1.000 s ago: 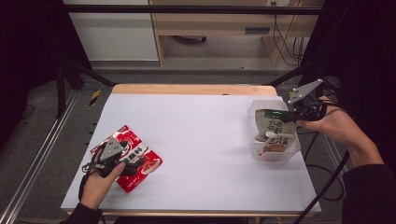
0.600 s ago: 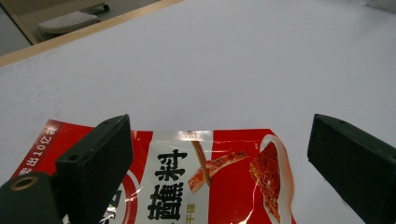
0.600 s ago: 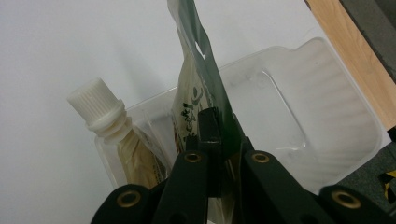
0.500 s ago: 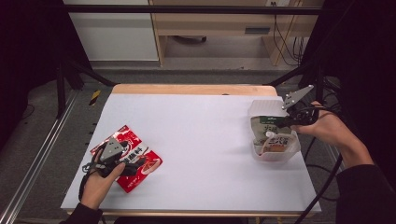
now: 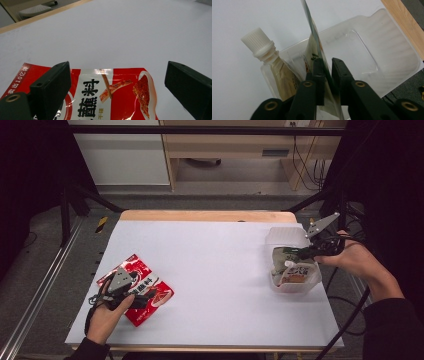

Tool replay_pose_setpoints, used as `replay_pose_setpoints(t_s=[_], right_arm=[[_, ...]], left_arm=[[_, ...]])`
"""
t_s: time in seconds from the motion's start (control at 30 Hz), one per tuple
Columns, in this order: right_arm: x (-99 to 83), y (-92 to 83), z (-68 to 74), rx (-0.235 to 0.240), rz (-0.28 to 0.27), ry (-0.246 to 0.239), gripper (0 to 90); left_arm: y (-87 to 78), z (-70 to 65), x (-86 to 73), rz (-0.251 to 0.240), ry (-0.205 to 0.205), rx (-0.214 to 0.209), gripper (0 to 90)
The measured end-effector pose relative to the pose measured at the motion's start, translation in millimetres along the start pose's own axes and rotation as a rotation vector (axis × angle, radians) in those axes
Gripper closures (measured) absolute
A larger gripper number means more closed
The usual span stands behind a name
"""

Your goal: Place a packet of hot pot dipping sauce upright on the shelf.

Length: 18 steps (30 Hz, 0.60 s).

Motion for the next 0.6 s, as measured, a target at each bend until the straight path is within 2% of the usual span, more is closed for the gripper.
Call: replay_pose_setpoints(t_s=[0.17,0.27,0.37,0.6], right_arm=[[0.9,-4.1,-0.2,-0.022,-0.027,0.019,57.4],[4.6,-8.8,1.1,-0.070,-0.057,0.011,43.4],[11.3,-15.6,4.2,-0.088,-0.092,0.006,36.3],[36.0,-33.0,22.5,-0.133,-0.164,-0.005,30.5]], left_arm=[[-0.5,0.5,0.2,-0.003,-0.002,0.002,6.7],[-0.5,1.2,-0.1,-0.002,-0.002,0.005,6.7],[-0.8,2.3,-0.5,-0.002,-0.004,0.009,6.7],[-2.0,4.8,-1.0,-0.002,-0.006,0.015,6.7]])
Point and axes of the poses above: each handheld gripper's, and its own axes: y roughly forward along the jaws, x roughly out of its top, z roughly to its left, the point moved 7 cm from there along y, roughly forward along the jaws, and after that the axes turned 9 degrees about y, right-handed, at the moved point
